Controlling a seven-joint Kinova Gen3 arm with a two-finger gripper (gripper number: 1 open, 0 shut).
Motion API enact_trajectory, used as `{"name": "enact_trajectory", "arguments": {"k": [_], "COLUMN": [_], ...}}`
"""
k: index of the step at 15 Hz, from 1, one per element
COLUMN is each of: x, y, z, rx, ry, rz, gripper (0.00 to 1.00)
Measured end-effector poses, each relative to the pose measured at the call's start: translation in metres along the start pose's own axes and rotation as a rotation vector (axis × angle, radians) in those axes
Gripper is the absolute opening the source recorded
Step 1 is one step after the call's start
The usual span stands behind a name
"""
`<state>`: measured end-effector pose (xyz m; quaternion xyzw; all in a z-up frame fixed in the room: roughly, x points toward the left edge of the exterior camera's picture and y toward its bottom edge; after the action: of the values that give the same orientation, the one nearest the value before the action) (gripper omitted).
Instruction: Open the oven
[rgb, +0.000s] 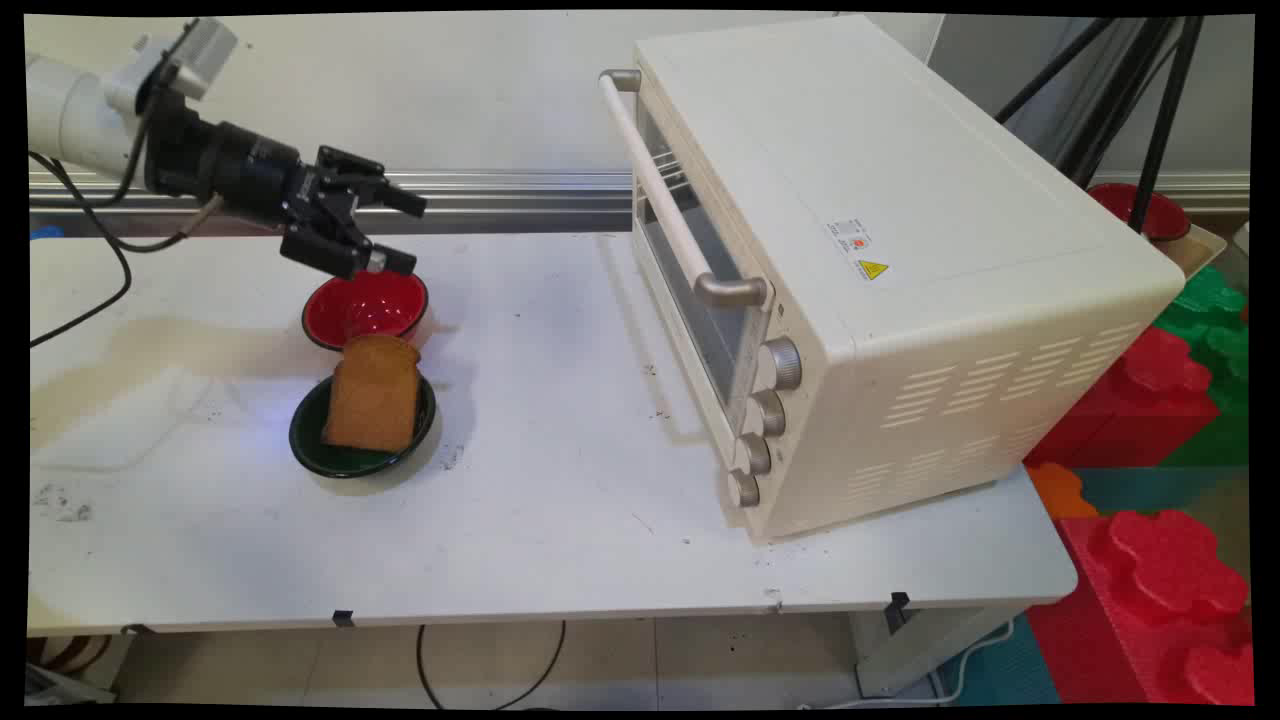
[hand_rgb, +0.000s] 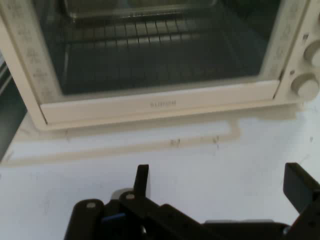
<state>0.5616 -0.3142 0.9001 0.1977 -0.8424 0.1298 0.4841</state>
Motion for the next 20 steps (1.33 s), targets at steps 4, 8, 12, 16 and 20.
{"name": "enact_trajectory", "arguments": {"k": [4, 8, 12, 16, 20], "x": [0.014, 0.034, 0.055, 0.075, 0.092], "y": [0.000, -0.002, -0.005, -0.008, -0.012], "z": [-0.003, 0.003, 0.017, 0.041, 0.064], "rx": [0.003, 0.005, 0.005, 0.004, 0.004], "ry": [0.057, 0.124, 0.185, 0.235, 0.272], "rz": [-0.005, -0.002, 0.000, 0.004, 0.008], "gripper": [1.00, 1.00, 1.00, 1.00, 1.00]}}
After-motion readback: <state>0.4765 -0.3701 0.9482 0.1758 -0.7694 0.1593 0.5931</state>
